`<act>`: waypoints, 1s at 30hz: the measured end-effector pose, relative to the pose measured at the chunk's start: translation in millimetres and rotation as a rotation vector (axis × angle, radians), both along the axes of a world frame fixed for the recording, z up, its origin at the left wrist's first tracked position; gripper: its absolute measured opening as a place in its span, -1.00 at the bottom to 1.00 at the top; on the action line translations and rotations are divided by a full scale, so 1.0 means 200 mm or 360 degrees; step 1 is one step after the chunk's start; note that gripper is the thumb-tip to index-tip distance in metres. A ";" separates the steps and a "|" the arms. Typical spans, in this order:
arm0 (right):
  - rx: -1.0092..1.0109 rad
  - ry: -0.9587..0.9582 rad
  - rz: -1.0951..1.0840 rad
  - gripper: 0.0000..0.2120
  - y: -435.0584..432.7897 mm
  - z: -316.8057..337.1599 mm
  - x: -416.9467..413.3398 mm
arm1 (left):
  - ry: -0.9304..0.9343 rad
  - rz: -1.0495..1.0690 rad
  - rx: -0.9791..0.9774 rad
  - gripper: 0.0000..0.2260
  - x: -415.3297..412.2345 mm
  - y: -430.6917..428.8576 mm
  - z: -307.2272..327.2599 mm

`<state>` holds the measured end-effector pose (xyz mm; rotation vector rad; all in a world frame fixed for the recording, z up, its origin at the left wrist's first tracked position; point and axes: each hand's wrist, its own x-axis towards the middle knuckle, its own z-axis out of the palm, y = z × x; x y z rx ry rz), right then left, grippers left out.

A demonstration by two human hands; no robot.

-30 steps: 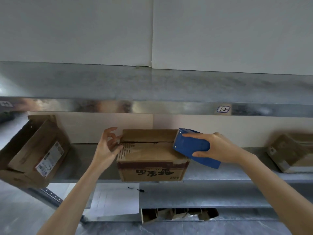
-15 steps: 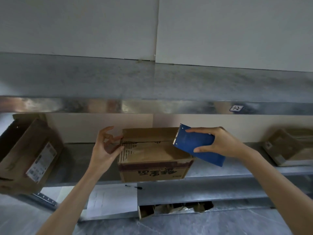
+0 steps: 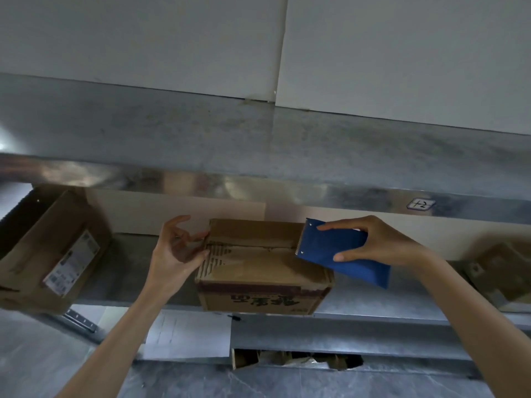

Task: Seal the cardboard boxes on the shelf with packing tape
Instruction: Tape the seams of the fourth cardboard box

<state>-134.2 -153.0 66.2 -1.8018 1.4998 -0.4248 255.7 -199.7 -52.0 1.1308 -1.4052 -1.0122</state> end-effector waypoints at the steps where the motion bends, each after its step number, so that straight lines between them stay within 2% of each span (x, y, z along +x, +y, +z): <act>1: 0.0017 -0.0011 0.0018 -0.50 -0.01 0.01 -0.01 | 0.0005 0.0007 0.0008 -0.33 0.00 0.00 0.00; 10: 0.0168 -0.0123 0.0097 -0.52 -0.05 0.02 -0.08 | 0.0092 0.0064 0.0027 -0.29 -0.03 0.02 0.02; 22: 0.0215 -0.0152 0.0145 -0.53 -0.11 -0.03 -0.07 | -0.0055 0.0161 0.0027 -0.32 -0.06 0.06 0.09; 26: 0.0210 -0.0117 0.0175 -0.53 -0.12 -0.04 -0.06 | 0.0015 0.0206 0.0122 -0.42 -0.05 0.04 0.08; 30: 0.0202 -0.0117 0.0185 -0.53 -0.12 -0.04 -0.05 | 0.0310 0.0283 0.0383 -0.62 -0.04 0.01 0.09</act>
